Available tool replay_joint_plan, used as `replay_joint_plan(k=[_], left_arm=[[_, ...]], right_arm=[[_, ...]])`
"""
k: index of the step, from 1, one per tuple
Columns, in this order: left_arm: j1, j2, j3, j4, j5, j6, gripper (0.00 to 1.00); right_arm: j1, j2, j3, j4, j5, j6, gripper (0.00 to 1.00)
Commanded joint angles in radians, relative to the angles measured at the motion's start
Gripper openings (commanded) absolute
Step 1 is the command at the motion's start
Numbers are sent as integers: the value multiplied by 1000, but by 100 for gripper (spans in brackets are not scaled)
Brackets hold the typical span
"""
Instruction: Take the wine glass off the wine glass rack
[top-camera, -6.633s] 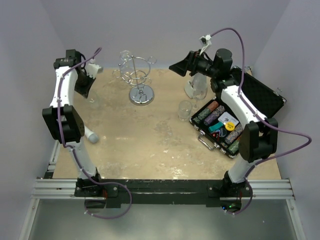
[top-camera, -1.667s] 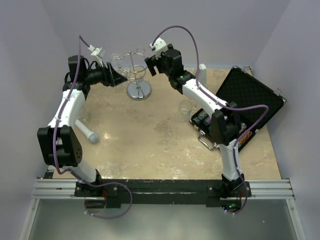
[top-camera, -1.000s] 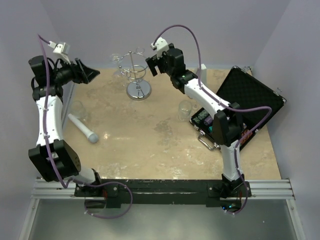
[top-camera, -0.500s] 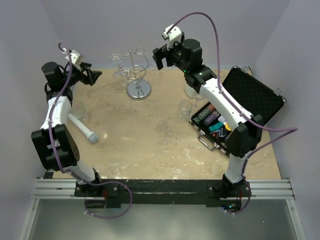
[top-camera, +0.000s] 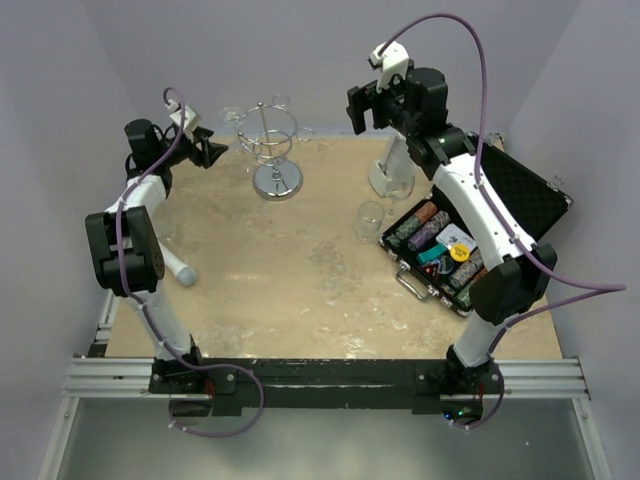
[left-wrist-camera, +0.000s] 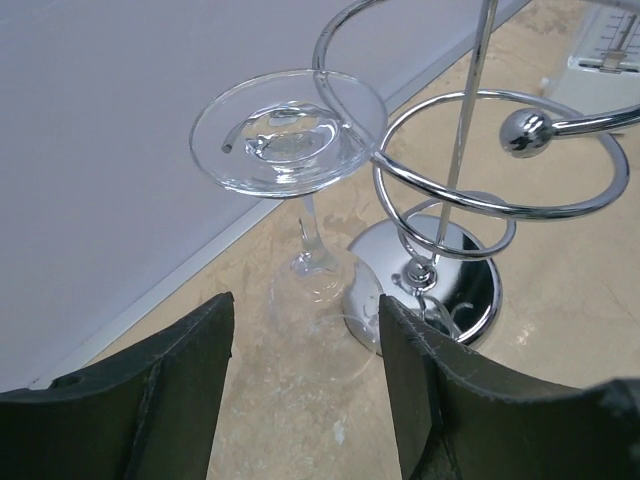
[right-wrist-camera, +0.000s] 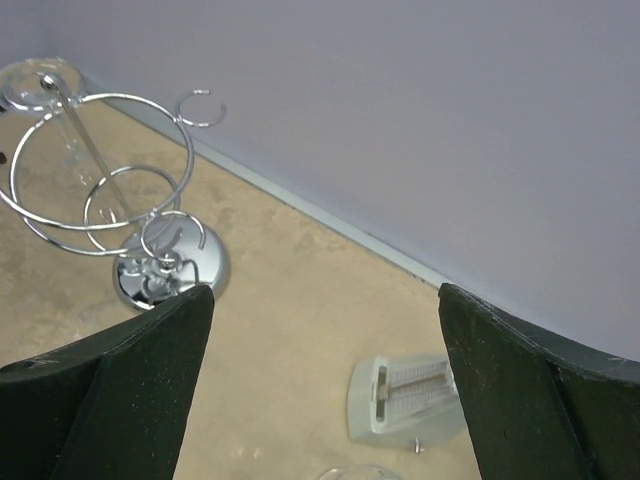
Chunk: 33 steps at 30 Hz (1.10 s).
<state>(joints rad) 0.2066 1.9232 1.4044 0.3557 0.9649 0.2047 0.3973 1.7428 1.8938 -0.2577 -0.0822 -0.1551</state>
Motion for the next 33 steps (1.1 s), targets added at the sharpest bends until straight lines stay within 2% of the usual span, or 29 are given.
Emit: replay_joint_plan(k=[1, 18, 33], left_arm=[[-9, 42, 57, 140, 31, 3, 63], [-61, 201, 185, 272, 31, -71, 59], [-96, 250, 235, 247, 51, -53, 41]], right_arm=[[2, -65, -38, -21, 29, -21, 98], [3, -45, -9, -84, 55, -60, 98], [3, -11, 24, -91, 59, -57, 98]])
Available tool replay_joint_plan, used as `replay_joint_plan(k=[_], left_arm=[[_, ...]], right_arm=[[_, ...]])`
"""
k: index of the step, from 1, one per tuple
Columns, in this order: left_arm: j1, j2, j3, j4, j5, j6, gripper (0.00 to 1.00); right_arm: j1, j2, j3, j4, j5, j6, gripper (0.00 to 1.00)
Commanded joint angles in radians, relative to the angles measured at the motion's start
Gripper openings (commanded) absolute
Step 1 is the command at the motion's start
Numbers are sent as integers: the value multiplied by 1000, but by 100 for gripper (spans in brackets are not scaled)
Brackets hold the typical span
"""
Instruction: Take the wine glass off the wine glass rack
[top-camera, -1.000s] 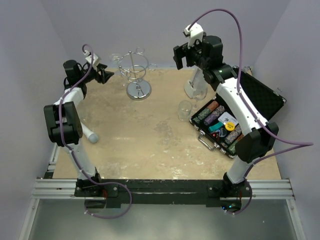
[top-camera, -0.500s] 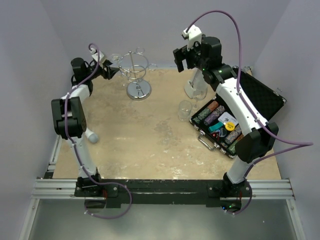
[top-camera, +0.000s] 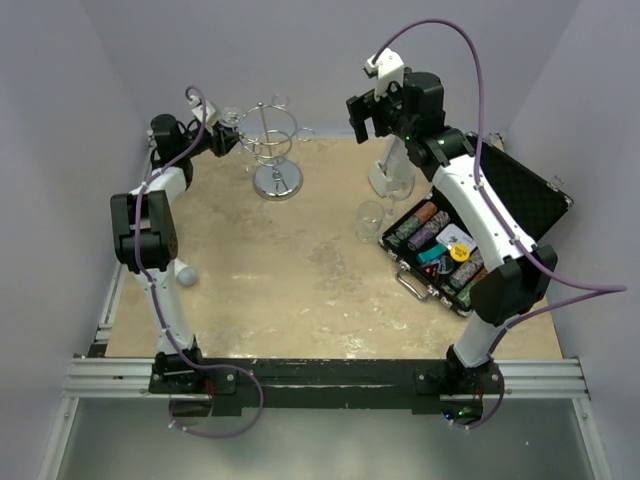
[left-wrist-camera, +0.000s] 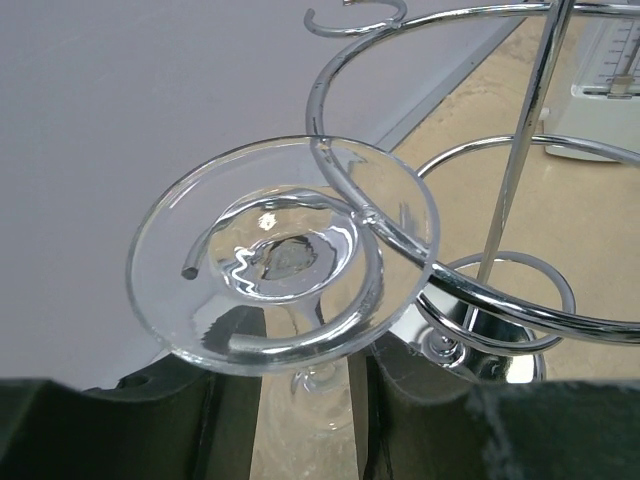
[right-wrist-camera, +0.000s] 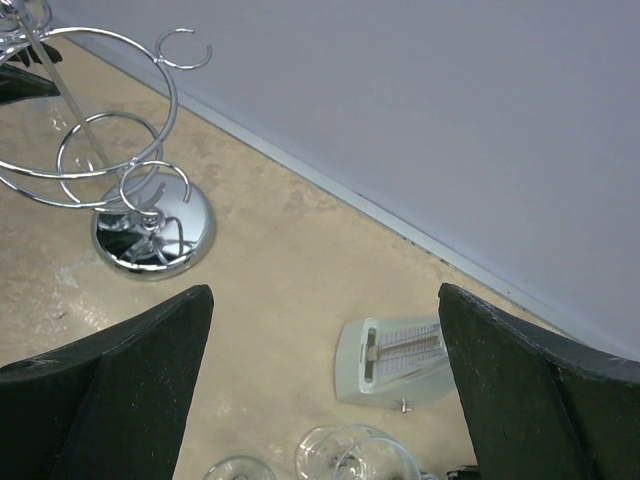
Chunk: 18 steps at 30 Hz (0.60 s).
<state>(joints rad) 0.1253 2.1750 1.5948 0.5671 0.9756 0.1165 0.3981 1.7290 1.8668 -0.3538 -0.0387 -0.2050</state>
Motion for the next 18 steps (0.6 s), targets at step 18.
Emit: replay_joint_plan(k=[18], left_arm=[[-15, -15, 40, 1, 32, 61, 2]], right_arm=[[7, 10, 42, 16, 22, -1, 98]])
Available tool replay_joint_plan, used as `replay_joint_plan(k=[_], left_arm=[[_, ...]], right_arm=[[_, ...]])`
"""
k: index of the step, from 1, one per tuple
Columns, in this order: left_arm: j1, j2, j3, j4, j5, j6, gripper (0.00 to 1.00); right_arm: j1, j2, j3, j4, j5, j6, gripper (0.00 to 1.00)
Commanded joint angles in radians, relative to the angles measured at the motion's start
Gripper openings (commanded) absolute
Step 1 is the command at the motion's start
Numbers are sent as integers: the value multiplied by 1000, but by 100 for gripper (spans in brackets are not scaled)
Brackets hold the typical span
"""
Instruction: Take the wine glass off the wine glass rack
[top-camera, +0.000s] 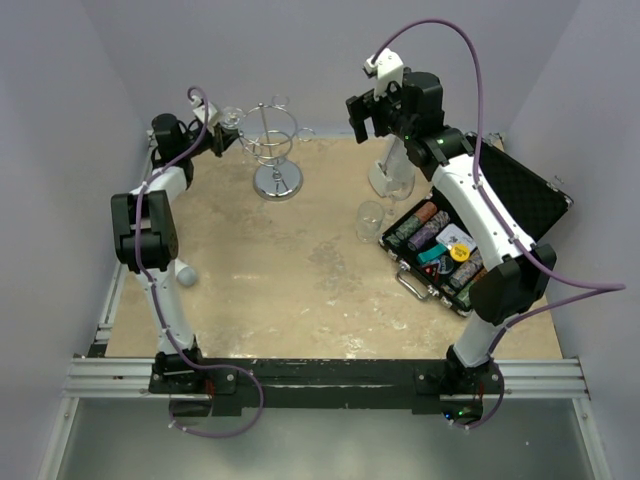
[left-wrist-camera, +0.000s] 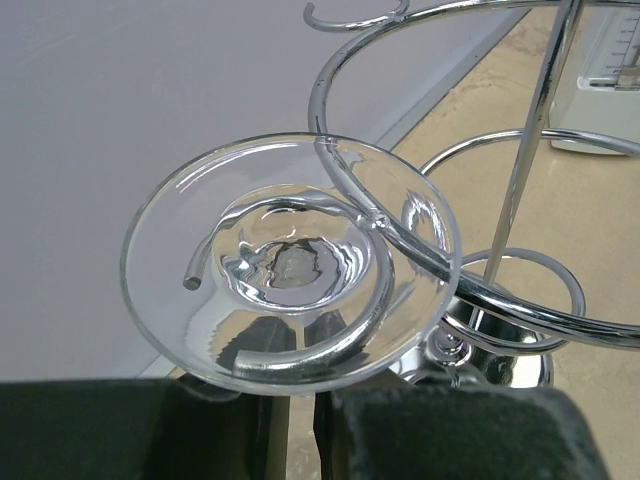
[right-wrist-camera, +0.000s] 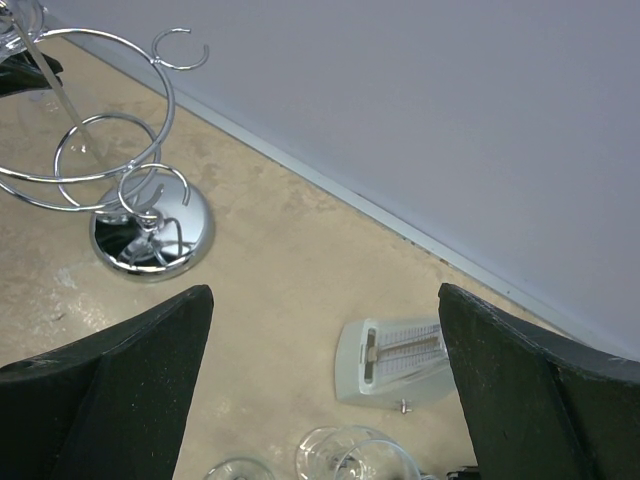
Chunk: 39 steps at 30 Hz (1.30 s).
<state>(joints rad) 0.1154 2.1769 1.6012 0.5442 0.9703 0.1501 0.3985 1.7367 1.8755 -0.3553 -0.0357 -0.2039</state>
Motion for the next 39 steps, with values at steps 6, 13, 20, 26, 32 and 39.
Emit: replay_joint_plan(k=[6, 13, 20, 26, 32, 39], left_arm=[[-5, -37, 29, 56, 41, -13, 0], [-5, -74, 0, 163, 38, -138, 0], [-3, -92, 3, 152, 7, -135, 0], [3, -108, -3, 128, -30, -109, 0], [10, -114, 2, 132, -51, -115, 0], [26, -114, 2, 132, -54, -119, 0]], right_arm=[[8, 6, 33, 22, 17, 0, 98], [8, 9, 24, 39, 10, 14, 98], [8, 12, 22, 49, 3, 23, 98], [8, 12, 19, 55, 0, 27, 98], [8, 14, 19, 58, -3, 31, 98], [8, 17, 22, 58, -4, 32, 99]])
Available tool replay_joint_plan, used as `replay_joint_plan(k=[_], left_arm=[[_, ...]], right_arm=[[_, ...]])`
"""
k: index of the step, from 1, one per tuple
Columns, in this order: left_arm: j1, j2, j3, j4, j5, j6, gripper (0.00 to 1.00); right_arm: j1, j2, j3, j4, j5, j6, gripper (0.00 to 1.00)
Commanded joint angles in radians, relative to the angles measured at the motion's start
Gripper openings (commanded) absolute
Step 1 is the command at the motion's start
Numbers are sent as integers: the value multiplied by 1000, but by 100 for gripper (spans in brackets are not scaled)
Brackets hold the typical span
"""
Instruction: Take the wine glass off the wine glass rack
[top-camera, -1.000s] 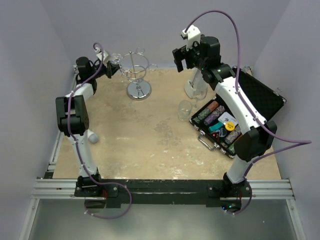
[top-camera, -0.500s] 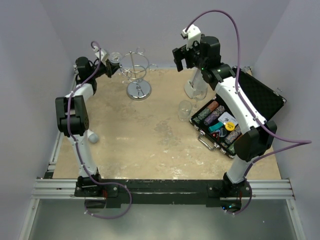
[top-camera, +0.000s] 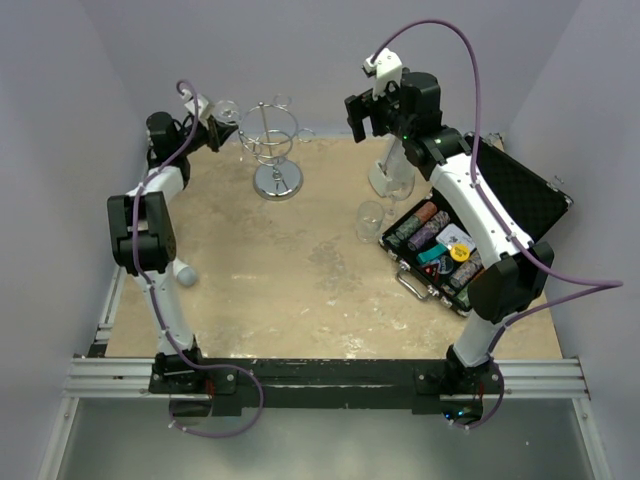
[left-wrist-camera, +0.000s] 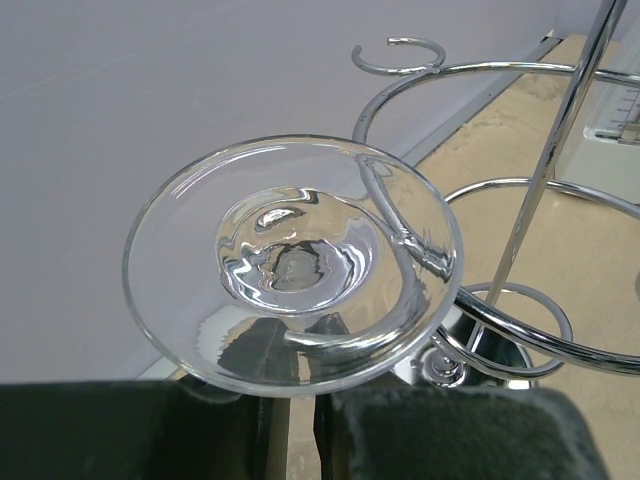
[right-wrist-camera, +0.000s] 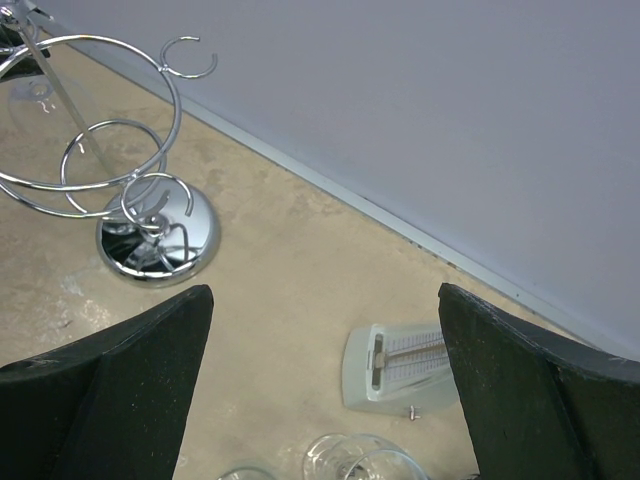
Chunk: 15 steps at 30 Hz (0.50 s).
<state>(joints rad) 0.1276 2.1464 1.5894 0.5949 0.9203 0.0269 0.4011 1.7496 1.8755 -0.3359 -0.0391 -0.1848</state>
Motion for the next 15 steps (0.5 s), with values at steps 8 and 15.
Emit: replay_joint_plan(k=[8, 15], left_arm=[[32, -88, 11, 75, -6, 8, 0], [47, -89, 7, 60, -12, 24, 0]], right_arm=[[5, 5, 22, 40, -1, 15, 99], [5, 8, 27, 40, -2, 15, 98]])
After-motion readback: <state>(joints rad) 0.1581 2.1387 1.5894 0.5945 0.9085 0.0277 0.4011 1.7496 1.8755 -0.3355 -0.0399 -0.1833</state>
